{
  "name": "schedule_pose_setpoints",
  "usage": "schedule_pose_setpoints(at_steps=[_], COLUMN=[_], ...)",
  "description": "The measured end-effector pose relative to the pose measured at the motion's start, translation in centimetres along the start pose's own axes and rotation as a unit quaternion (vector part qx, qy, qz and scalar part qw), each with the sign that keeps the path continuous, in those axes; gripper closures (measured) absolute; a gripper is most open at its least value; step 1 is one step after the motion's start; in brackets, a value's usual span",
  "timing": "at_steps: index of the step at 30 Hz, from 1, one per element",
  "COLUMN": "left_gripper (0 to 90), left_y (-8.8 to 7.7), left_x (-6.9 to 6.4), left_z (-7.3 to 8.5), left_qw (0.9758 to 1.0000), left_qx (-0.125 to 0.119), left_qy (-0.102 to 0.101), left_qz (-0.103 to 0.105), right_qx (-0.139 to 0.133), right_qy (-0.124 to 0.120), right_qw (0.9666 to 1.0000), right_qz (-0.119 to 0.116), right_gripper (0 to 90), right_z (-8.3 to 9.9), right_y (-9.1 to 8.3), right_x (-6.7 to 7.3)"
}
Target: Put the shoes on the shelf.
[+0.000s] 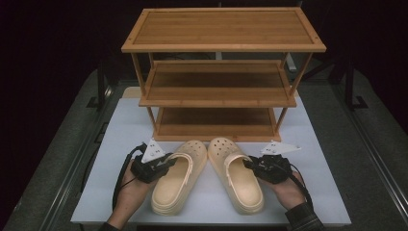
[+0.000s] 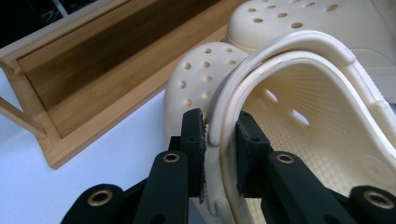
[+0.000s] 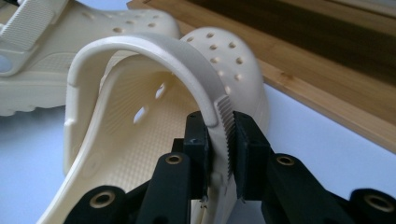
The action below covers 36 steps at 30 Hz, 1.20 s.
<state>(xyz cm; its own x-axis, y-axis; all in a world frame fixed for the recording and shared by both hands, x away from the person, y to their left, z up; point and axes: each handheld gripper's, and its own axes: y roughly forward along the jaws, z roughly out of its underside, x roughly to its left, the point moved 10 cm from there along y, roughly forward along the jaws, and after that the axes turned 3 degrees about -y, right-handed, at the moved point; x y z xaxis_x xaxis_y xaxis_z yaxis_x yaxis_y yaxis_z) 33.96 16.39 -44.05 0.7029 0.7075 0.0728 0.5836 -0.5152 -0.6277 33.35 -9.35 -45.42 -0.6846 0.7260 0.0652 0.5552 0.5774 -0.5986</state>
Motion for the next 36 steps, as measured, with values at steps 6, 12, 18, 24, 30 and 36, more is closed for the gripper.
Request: schedule_pose_setpoints(at_steps=[6,12,18,24,30,36], left_gripper=[76.3,76.2,76.1,76.1,76.1,76.1], left_y=[-0.5,-0.5,0.5,1.9,3.5,5.3], left_x=[0.1,0.7,1.5,2.6,3.8,4.9], left_z=[-0.7,-1.7,-2.9,-4.4,-5.9,-6.7], left_qw=[0.9999,0.9998,0.9998,0.9997,0.9992,0.9983], left_qx=[-0.013,-0.017,-0.018,-0.022,-0.031,-0.038], left_qy=[0.000,-0.004,-0.005,-0.001,0.001,-0.009], left_qz=[0.001,0.007,0.003,-0.007,-0.025,-0.045], right_qx=[-0.013,-0.023,-0.026,-0.032,-0.040,-0.043], right_qy=[0.001,0.003,0.006,0.006,0.009,0.014], right_qw=[0.9999,0.9997,0.9996,0.9992,0.9983,0.9976], right_qz=[0.001,0.002,0.011,0.024,0.043,0.053], right_gripper=[77.4,77.4,77.4,77.3,77.3,77.3], right_z=[-0.7,-1.6,-2.6,-4.0,-5.4,-6.0], right_y=[-0.9,-1.4,-1.2,-0.5,0.5,2.1], right_x=[-0.4,-1.4,-3.1,-4.9,-6.9,-8.4])
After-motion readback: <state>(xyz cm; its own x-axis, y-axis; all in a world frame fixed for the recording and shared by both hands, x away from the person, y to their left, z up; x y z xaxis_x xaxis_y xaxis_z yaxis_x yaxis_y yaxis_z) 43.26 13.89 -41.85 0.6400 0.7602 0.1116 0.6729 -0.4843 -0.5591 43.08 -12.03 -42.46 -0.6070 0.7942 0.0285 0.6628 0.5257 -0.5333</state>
